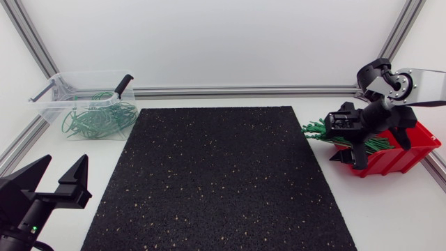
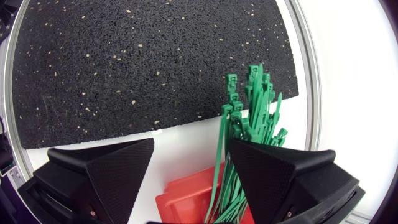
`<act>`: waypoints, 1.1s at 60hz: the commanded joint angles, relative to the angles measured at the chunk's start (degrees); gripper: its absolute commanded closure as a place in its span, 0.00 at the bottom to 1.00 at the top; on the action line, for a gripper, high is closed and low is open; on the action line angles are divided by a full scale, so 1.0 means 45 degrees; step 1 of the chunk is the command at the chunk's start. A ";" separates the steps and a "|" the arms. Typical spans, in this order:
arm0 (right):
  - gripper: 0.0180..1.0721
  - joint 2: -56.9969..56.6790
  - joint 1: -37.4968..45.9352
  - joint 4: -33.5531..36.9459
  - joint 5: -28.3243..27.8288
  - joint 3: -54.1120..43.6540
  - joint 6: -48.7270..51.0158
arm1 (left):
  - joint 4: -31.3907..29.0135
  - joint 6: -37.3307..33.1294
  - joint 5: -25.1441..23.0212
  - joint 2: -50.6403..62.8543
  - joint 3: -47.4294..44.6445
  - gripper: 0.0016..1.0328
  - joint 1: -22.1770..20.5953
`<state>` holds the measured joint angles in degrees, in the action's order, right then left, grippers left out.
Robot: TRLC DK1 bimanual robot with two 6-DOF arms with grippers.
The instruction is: Take a green cable tie from the red box, thread the tail through the head to close it, then place it in the transparent bin on the left.
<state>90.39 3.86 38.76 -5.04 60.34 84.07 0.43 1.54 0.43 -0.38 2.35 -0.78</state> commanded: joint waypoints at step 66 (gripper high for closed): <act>0.69 -0.1805 0.0315 0.0390 0.0416 -0.2119 0.1766 | -0.0173 0.0185 -0.0095 -0.0032 -0.0522 0.04 0.0075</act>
<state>84.01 4.82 39.03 -3.95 52.47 89.45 0.43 1.54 0.43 -0.38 2.35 -0.78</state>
